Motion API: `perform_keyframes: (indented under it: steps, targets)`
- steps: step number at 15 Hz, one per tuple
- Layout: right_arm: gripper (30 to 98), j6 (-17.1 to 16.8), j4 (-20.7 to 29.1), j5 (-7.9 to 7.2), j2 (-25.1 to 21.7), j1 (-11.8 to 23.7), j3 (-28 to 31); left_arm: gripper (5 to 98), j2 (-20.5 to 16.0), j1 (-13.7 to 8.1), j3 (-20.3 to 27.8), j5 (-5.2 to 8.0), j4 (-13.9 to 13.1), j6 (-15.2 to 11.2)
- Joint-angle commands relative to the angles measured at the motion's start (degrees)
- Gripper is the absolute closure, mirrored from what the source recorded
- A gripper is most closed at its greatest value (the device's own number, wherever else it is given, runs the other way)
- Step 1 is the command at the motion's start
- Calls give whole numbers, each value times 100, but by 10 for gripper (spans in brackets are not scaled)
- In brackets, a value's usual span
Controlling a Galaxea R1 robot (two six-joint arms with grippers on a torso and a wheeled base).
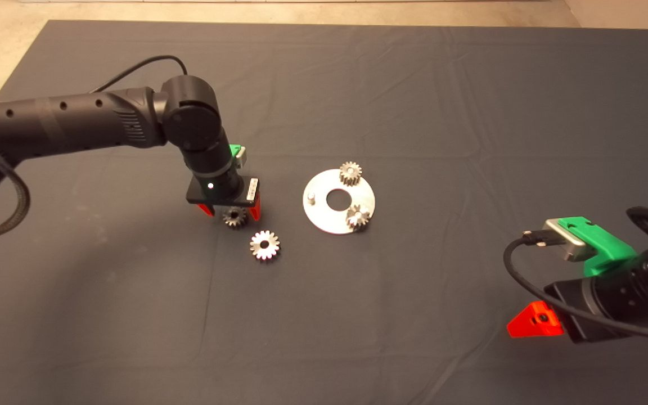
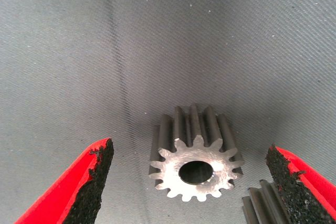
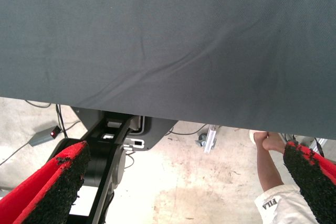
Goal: Remove an incorrectly installed larger gear and replace it with the correct smaller gear
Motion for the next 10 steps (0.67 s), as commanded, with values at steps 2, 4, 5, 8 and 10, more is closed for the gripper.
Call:
perform_keyframes:
  steps: [2,4,5,8,10]
  targets:
    - [309,13,-29,-713,10,69,22,287,-7,-35,60,-64,50,-19]
    - [309,13,-23,-713,10,69,24,333,-7,-35,51,-64,50,-28]
    - [309,13,-29,-713,10,69,30,338,-16,-35,51,-64,50,-30]
    - [309,13,-29,-713,10,69,23,338,-17,19,51,-64,50,-27]
    - [309,13,-29,-713,10,69,31,386,-16,35,60,-64,50,-28]
